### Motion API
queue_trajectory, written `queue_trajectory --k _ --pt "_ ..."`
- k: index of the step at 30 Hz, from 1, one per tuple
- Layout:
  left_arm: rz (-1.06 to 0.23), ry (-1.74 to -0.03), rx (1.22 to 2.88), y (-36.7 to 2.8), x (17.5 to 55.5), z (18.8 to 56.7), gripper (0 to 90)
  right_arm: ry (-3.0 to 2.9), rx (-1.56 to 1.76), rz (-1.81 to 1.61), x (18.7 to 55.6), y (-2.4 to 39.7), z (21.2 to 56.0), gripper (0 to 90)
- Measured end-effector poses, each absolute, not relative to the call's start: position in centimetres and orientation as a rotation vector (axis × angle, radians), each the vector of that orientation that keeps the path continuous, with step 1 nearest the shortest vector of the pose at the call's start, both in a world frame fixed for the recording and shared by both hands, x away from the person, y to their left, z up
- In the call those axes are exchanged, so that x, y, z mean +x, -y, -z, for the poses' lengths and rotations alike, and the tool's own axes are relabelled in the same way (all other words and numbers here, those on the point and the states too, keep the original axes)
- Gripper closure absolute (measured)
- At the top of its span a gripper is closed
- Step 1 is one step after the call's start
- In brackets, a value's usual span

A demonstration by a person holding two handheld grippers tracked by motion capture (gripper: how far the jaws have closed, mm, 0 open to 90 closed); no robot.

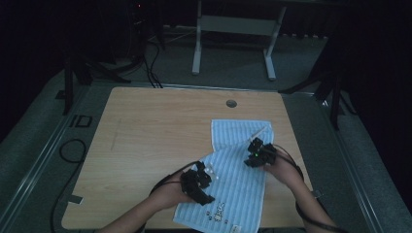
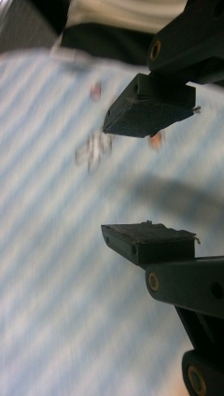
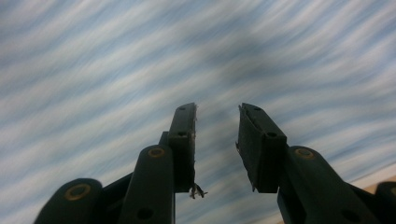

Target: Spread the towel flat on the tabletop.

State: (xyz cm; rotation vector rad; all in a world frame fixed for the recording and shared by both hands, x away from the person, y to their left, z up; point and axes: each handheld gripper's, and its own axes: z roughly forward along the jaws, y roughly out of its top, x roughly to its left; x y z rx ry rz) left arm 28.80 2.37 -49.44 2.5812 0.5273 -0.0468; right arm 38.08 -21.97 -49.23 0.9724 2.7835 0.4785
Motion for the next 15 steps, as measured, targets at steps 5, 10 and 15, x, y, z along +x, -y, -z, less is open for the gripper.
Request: queue_trajectory --k 5,10,15 --pt "0.001 -0.622 2.581 -3.2 32.4 48.8 44.6 -2.845 0.916 -0.473 32.9 23.1 50.7 66.6" --pt "-0.082 -0.662 2.581 -2.4 36.3 48.3 51.8 -2.853 0.888 -0.477 29.9 24.1 50.5 72.0" --pt "-0.131 -0.705 2.551 -1.4 39.2 48.2 54.3 -2.845 0.892 -0.507 28.8 24.6 50.0 71.3"
